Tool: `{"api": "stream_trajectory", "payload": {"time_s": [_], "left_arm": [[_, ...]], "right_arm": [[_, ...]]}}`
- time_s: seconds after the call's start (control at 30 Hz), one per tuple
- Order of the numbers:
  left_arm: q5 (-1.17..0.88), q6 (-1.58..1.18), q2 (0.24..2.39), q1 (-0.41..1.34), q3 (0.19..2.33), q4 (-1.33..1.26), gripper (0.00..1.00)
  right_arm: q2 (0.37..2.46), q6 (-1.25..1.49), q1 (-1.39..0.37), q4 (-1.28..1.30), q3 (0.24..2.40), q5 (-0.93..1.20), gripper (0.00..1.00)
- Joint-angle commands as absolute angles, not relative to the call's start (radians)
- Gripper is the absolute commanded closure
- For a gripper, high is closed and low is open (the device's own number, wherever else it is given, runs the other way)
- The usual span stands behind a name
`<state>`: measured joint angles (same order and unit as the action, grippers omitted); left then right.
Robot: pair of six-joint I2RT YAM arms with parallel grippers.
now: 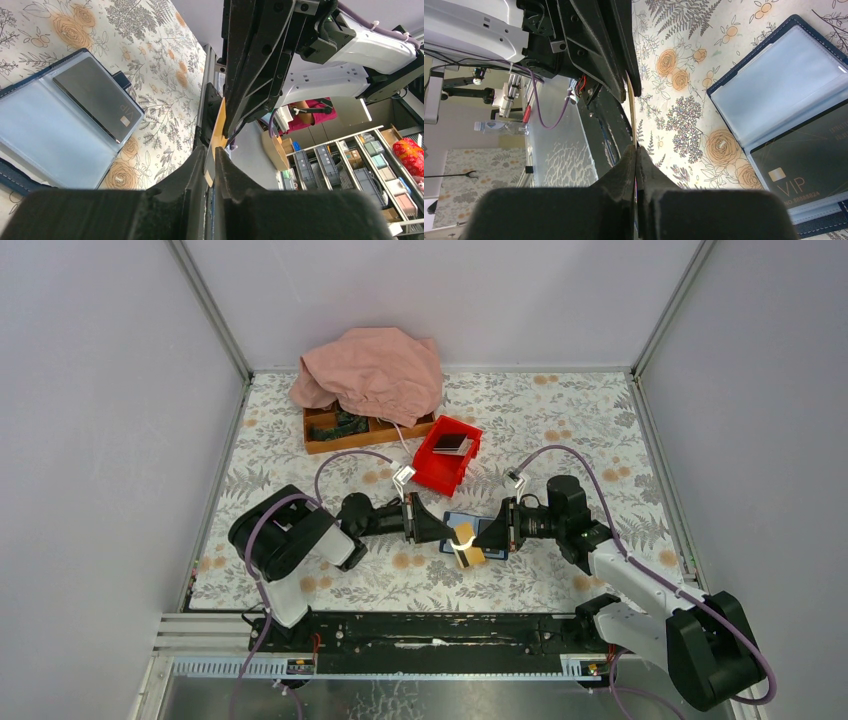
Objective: Take the credit cards out of the card holder
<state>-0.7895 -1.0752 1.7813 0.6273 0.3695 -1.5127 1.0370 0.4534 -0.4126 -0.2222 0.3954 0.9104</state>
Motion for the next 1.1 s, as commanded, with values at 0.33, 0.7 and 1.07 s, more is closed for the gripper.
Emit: {"api": "stream_trajectory", "payload": {"time_s": [0.33, 0.7, 1.07], "left_arm": [[-0.838, -1.078, 1.787, 0.626, 0.384, -1.598, 1.0], [-0.728, -1.064, 1.727, 0.579, 0.466, -1.451, 1.0], [-0.198, -0.413, 1.377, 0.596, 0.794, -0.451, 1.0]], "right_arm": [[0.983, 0.425, -0.417, -0.202, 0.419, 0.825, 0.71], [0.8, 0.445, -0.416, -0.016, 0.399, 0.209, 0.55], [0.916, 0.454, -0.407, -0.117, 0.329, 0.143, 0.56]]}}
